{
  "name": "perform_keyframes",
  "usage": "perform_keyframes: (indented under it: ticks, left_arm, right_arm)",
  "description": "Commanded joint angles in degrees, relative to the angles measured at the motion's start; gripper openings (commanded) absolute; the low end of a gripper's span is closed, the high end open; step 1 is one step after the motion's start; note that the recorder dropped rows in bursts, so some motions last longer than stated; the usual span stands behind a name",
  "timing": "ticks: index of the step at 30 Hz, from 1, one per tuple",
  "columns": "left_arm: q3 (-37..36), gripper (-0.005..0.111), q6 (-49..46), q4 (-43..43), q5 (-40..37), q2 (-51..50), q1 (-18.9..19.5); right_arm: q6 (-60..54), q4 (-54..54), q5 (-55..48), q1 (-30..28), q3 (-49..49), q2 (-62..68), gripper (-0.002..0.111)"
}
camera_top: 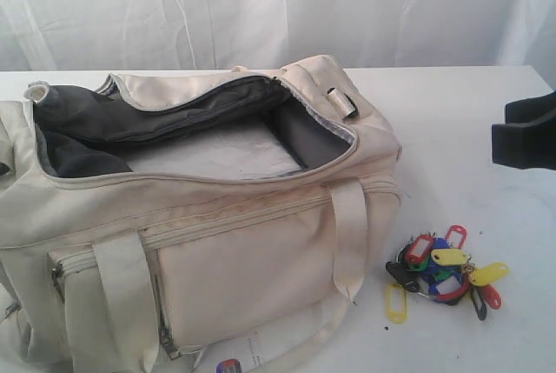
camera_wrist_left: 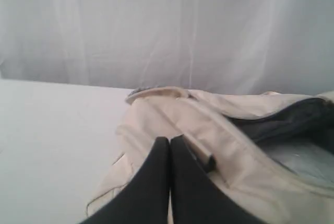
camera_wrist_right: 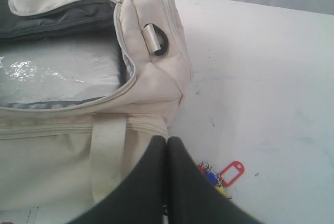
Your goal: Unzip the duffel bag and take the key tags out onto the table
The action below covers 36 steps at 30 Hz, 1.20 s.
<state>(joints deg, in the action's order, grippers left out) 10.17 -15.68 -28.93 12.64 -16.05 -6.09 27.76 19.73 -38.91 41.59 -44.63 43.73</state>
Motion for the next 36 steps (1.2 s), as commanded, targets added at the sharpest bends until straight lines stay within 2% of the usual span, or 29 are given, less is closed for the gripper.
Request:
perform_keyframes:
  ticks: [1,2,8,11,14,19,26,30,36]
  left_arm:
    - [-10.17,0.000,8.18,-1.96,12.40,6.96,1.24]
    - [-10.17,0.000,6.37,-2.63,7.53,8.41,2.49]
    - [-10.17,0.000,-1.82,-1.03,-8.28,16.05,10.12]
    - [-10.17,0.000,-7.69,-0.66,-18.44,16.05,10.76]
    - [-10.17,0.000,-11.49,1.80,-27.04,16.05,9.30]
    - [-10.17,0.000,-10.58,1.27,-26.62,16.05,7.80]
    - [-10.17,0.000,-1.43,0.74,-26.85,16.05,7.80]
    - [-10.17,0.000,0.38,0.89,-26.72,16.05,7.80]
    - [-10.17,0.000,1.38,10.75,-26.06,16.05,7.67]
  right_arm:
    - [-0.53,0.38,0.38,-0.54,0.14,-0.25,0.000]
    - [-0.53,0.38,0.38,-0.54,0.14,-0.25,0.000]
    - [-0.53,0.38,0.29,-0.54,0.14,-0.25,0.000]
    - [-0.53,0.38,0.01,-0.54,0.14,-0.25,0.000]
    - [-0.53,0.38,-0.09,-0.54,0.14,-0.25,0.000]
    - [-0.53,0.38,-0.09,-0.54,0.14,-0.25,0.000]
    - [-0.53,0.38,-0.09,-0.54,0.14,-0.25,0.000]
    - [-0.53,0.38,-0.09,-0.54,0.14,-0.25,0.000]
    - [-0.53,0.38,-0.09,-0.54,0.14,-0.25,0.000]
